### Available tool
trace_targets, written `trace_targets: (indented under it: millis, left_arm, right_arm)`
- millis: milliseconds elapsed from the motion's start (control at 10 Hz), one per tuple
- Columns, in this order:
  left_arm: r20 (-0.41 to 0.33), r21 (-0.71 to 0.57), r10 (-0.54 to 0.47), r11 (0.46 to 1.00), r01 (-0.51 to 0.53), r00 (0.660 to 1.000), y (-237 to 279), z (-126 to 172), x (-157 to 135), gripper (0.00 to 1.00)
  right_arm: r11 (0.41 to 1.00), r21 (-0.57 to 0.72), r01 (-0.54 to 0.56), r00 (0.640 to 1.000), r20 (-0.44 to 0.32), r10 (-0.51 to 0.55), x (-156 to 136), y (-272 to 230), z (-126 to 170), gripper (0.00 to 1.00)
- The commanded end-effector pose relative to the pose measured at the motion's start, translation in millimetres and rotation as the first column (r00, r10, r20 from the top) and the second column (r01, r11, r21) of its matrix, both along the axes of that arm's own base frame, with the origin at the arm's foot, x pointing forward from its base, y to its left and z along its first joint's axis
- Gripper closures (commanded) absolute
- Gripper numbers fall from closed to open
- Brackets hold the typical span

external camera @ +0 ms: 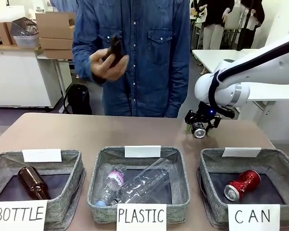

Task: Sort the can waste into the basket.
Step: Pick up the can waste from the table and place it in the right Fabric basket.

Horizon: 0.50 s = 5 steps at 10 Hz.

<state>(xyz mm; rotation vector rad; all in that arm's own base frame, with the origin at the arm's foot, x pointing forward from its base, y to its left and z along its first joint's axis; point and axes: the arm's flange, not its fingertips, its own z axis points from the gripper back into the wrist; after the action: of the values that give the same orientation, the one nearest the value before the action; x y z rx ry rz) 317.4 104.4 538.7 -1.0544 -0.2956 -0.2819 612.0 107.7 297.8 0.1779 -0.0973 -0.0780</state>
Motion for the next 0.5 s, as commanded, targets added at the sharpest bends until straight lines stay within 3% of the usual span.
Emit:
trace_targets:
  millis: [0,100,200,300,400]
  left_arm:
    - [0.009,0.003,-0.011,1.000,0.011,1.000,1.9,0.0,-3.2,0.00]
    - [0.009,0.003,-0.011,1.000,0.011,1.000,1.9,0.0,-3.2,0.00]
    - [0.009,0.003,-0.011,1.000,0.011,1.000,1.9,0.0,-3.2,0.00]
    - [0.009,0.003,-0.011,1.000,0.011,1.000,1.9,0.0,-3.2,0.00]
    - [0.000,0.000,0.000,1.000,0.000,1.000,0.0,0.0,0.0,0.00]
  right_arm:
    - [0.998,-0.057,0.022,1.000,0.014,-0.021,2.0,4.1,1.4,0.59]
    - [0.998,-0.060,0.028,1.000,0.010,-0.028,2.6,3.6,1.6,0.59]
    - [0.997,-0.065,0.033,0.999,0.008,-0.032,2.8,3.0,1.8,1.00]
    - [0.995,-0.090,0.048,0.999,0.006,-0.047,2.8,1.4,2.4,0.64]
    - [0.996,-0.073,0.049,0.999,0.003,-0.049,1.4,-3.4,5.5,1.00]
